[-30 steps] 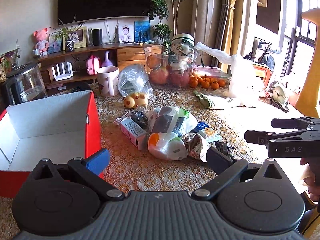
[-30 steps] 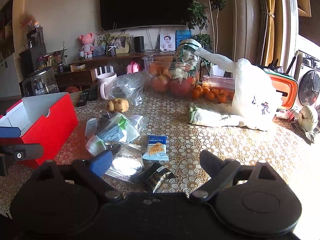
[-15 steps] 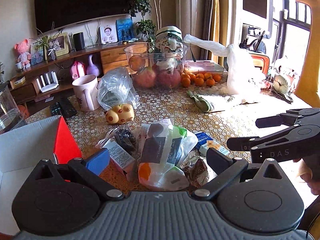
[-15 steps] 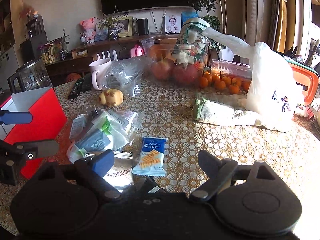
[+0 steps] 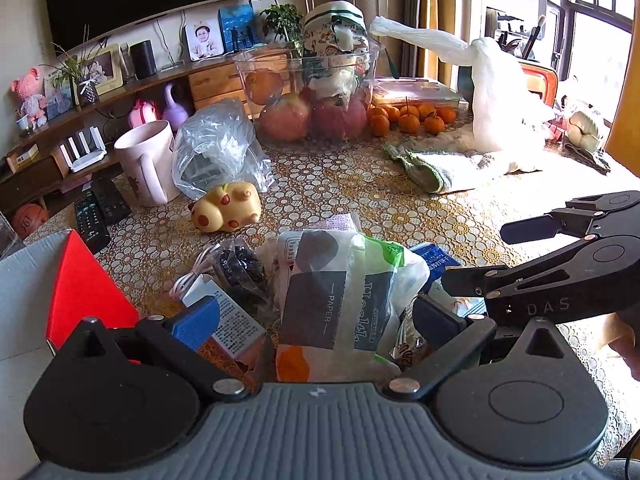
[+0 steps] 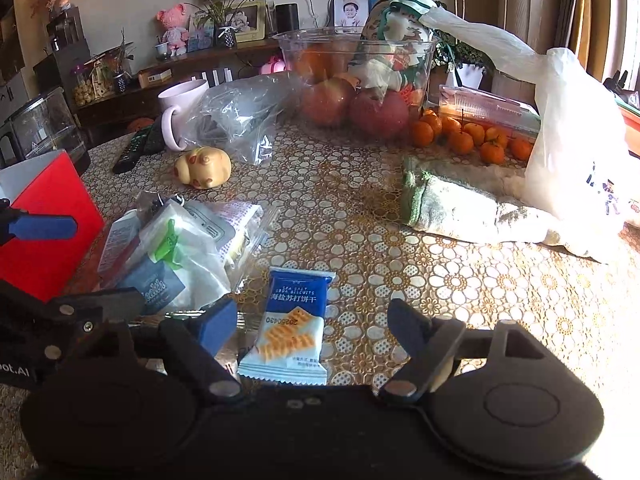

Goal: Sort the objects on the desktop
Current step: 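Grasp the blue cracker packet with the right gripper while the left grasps the white-green paper pack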

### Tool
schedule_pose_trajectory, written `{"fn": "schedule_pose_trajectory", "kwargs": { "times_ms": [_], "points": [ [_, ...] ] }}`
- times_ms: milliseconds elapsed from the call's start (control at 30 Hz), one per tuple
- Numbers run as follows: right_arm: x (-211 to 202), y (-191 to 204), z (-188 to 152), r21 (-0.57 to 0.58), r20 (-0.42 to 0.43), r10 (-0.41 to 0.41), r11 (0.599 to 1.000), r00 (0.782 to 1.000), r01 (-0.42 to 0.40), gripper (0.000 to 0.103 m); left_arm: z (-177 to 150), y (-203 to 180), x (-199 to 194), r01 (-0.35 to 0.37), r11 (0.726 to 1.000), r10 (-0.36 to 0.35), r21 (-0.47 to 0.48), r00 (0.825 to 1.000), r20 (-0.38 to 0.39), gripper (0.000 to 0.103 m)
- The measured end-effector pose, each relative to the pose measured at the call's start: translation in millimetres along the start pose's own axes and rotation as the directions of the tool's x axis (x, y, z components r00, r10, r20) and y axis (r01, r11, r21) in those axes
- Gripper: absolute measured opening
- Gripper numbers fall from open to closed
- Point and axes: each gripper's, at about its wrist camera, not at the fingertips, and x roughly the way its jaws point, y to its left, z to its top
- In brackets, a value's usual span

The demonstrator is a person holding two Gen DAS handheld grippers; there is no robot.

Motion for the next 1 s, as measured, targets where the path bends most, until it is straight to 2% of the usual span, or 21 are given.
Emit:
{"fn": "schedule_pose_trajectory", "kwargs": {
  "times_ms": [300,467,600,667,767,1000],
  "points": [
    [24,2,0,0.002,-0.052,0.016,1.000,0.999,-0.016,0.074,1,6,16,0.012,1.000,-0.013,-0.029,1.000,-0.019,0.103],
    [32,1,-2,0.029,-0.073,0.024,0.999,0.997,-0.022,0.061,1,4,20,0.022,0.999,-0.023,-0.026,1.000,-0.011,0.100],
    [34,2,-2,0.030,-0.070,0.018,0.999,0.997,-0.016,0.056,0,4,24,0.041,0.998,-0.042,-0.040,0.999,-0.018,0.096],
    [34,2,-2,0.033,-0.070,0.023,0.999,0.997,-0.021,0.051,0,4,24,0.051,0.998,-0.052,-0.042,0.999,-0.017,0.083],
    [33,4,-2,0.027,-0.066,0.024,0.999,0.998,-0.022,0.045,-1,4,25,0.060,0.997,-0.061,-0.050,0.998,-0.020,0.072],
    [32,1,-1,0.051,-0.063,0.029,0.998,0.998,-0.026,0.038,-3,3,22,0.069,0.995,-0.069,-0.068,0.998,-0.005,0.054]
  ]
}}
